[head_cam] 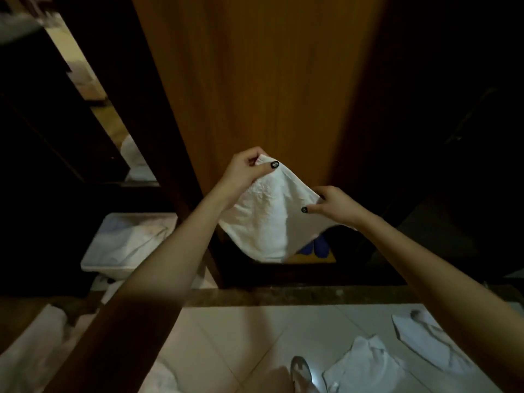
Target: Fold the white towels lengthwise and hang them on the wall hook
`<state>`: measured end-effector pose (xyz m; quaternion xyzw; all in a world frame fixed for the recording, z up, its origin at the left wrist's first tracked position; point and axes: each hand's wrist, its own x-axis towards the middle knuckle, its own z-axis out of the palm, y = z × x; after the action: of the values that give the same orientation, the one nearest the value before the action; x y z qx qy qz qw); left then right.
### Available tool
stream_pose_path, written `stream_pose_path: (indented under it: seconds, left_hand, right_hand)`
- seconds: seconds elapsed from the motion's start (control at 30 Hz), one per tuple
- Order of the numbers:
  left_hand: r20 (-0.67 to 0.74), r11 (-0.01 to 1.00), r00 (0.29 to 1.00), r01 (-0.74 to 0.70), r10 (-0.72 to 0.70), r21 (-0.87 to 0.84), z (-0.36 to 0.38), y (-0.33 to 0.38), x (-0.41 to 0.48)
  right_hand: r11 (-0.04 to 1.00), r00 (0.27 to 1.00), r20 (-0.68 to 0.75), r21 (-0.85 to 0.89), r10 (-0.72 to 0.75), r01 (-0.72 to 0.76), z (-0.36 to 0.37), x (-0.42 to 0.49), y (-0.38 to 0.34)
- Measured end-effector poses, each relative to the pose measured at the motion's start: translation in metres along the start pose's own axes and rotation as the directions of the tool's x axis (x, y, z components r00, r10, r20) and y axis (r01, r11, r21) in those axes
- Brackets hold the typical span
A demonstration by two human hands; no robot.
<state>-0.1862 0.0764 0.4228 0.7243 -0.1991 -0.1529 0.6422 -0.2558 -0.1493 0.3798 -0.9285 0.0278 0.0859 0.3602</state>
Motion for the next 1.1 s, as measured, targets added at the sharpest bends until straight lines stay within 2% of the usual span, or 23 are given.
stream_pose_path:
  seconds: [0.13,0.27,0.47,0.57,0.7,0.83,0.93,1.1]
  left_hand:
    - [-0.132,0.981,0.974,-0.171,0.183,0.095,-0.02,0.091,0.0]
    - [-0.261,0.935,0.915,-0.242,0.309,0.258,-0.034,0.141,0.002]
    - [-0.388,0.872,0.855,-0.139,0.345,0.469,-0.036,0.147,0.012]
    - [-0.421,0.844,0.841,-0.076,0.34,0.531,-0.022,0.132,0.019]
    - [-0.4,0.896,0.894,-0.004,0.201,0.444,0.012,0.123,0.036]
    - [-0.313,0.969,0.938,-0.076,0.15,0.235,0.045,0.129,0.05]
    - [-0.285,0.985,0.947,-0.114,0.148,0.133,0.061,0.141,0.06]
    - [-0.257,0.987,0.953,-0.157,0.161,0.037,0.08,0.16,0.077]
  right_hand:
    - [0.999,0.99,-0.136,-0.014,-0.038,0.037,-0.045,-0.025,-0.041]
    - [0.999,0.944,-0.327,-0.032,-0.045,0.036,-0.086,-0.043,-0.067]
    - [0.996,0.908,-0.416,-0.085,-0.052,0.018,-0.13,-0.064,-0.068]
    - [0.998,0.901,-0.428,-0.024,-0.069,0.065,-0.148,-0.069,-0.059]
    - [0.956,0.93,-0.343,0.202,-0.133,0.211,-0.171,-0.073,-0.061]
    - [0.898,0.97,-0.136,0.368,-0.202,0.239,-0.194,-0.071,-0.075]
    - [0.921,0.958,-0.023,0.273,-0.285,0.28,-0.209,-0.062,-0.085]
    - [0.932,0.914,-0.223,0.05,-0.34,0.359,-0.221,-0.042,-0.092]
